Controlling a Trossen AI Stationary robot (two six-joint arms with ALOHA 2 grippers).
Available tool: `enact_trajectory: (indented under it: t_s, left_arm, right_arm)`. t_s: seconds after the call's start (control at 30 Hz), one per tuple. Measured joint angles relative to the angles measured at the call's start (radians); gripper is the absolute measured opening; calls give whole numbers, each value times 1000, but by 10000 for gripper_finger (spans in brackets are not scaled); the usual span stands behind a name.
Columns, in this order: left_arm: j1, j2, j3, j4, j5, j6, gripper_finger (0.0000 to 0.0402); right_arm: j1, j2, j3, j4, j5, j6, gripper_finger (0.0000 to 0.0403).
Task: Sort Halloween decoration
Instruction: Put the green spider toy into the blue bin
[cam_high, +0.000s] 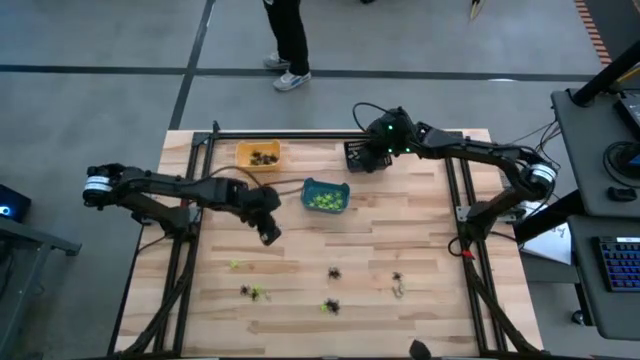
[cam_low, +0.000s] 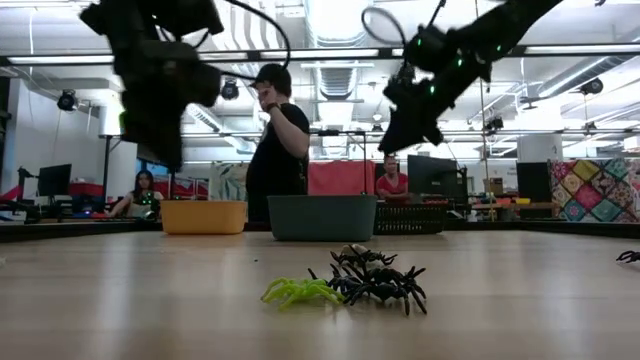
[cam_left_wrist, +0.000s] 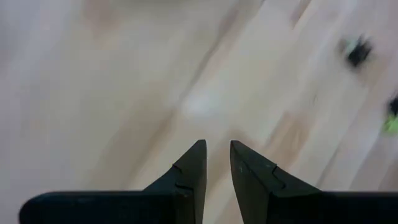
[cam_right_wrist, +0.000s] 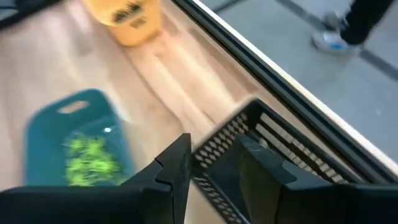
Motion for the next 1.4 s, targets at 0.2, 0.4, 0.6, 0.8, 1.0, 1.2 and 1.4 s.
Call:
enact_trajectory:
  t_s: [0.2,0.4,0.6,0.8,1.0,1.2,1.4]
  left_arm:
    - [-118,0,0,-142,0,-234,55]
    - [-220,0,0,-215,3,-443,55]
    - [-290,0,0,-230,3,-583,55]
    - [-372,42,-1,-245,54,-700,55]
    - [-438,126,-2,-260,81,-739,55]
    - [-437,192,-2,-274,75,-730,55]
    - [-438,244,-2,-287,74,-709,82]
  right_arm:
    - [97,-74,0,0,0,-39,105]
    - [178,-109,0,4,0,-49,103]
    - [213,-103,0,14,0,-51,97]
    - [227,-91,0,14,3,-47,96]
    - [243,-89,0,15,4,-43,96]
    - [255,-89,0,14,6,-33,96]
    - [261,-89,0,14,7,-24,96]
